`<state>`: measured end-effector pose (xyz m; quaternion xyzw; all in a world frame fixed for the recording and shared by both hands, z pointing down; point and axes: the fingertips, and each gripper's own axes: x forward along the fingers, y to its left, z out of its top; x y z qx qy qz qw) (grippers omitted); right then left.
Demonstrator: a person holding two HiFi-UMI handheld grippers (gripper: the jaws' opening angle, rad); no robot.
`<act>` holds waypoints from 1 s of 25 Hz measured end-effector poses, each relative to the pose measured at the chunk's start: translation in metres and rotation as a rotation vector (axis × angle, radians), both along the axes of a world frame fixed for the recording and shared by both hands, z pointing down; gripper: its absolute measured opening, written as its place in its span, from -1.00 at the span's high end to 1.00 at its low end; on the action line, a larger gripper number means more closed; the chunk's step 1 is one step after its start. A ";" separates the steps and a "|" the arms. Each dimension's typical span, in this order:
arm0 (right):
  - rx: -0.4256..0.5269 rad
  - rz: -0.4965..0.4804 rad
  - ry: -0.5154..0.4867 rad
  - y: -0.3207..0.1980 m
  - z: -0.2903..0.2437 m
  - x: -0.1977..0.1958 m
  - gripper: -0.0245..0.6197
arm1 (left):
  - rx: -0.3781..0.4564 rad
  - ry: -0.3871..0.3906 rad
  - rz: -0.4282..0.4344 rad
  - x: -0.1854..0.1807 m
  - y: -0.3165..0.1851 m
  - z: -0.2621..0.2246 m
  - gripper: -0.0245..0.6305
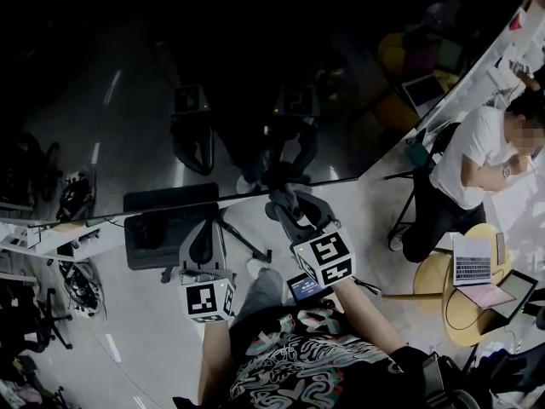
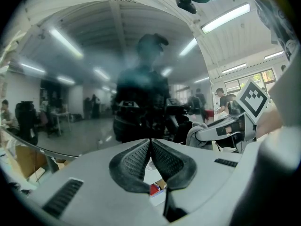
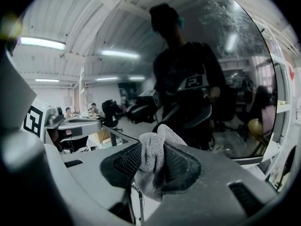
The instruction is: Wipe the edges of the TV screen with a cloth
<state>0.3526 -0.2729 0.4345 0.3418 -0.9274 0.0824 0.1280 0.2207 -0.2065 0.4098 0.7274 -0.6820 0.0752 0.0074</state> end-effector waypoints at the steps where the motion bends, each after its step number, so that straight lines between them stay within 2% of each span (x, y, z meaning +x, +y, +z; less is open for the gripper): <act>1: -0.001 -0.004 -0.001 0.000 0.000 -0.002 0.49 | 0.000 0.001 -0.001 -0.001 0.000 0.000 0.86; 25: -0.003 -0.122 -0.035 0.012 0.000 -0.035 0.49 | -0.042 -0.029 -0.079 -0.016 0.018 0.008 0.86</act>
